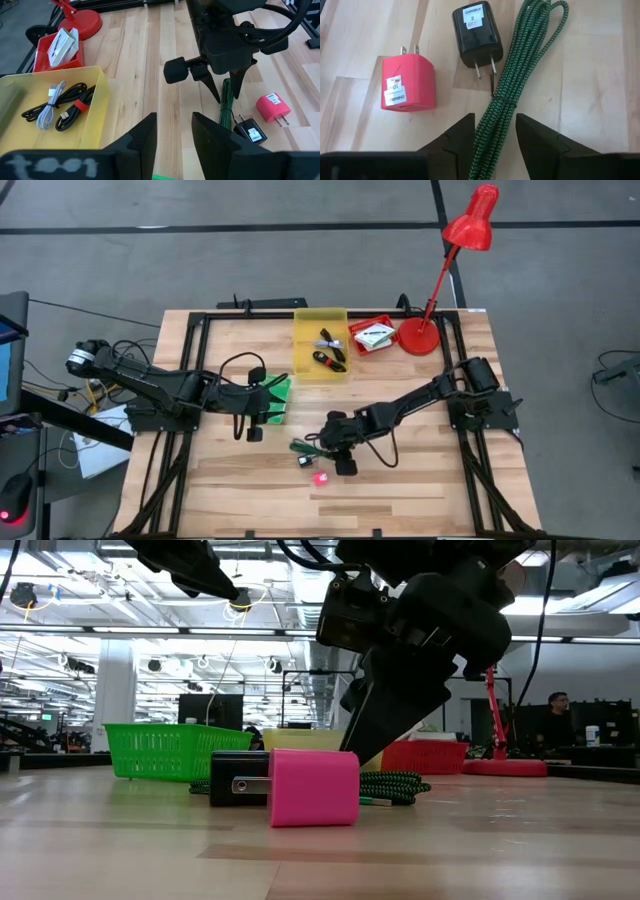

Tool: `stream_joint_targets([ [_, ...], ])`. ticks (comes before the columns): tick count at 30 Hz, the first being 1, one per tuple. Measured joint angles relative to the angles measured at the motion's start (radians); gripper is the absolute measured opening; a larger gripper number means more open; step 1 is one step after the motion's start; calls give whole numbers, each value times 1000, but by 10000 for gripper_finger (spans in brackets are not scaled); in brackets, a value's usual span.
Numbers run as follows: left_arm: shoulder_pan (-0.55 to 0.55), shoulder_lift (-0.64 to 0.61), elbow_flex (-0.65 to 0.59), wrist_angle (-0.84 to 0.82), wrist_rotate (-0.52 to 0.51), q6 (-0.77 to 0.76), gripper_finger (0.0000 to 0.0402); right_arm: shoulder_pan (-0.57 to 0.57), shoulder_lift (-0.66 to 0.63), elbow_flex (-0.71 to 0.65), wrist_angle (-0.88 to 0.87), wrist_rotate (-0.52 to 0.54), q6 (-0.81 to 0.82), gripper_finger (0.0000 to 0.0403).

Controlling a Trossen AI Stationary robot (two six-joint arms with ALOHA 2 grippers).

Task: Pick and place items into bin
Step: Put the green charger cable into the yellow bin

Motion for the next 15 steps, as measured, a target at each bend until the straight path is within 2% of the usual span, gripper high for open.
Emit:
stream_joint_targets([
  [15, 0, 0, 0, 0, 0, 0, 112, 4, 0, 0, 0, 0, 7, 137],
])
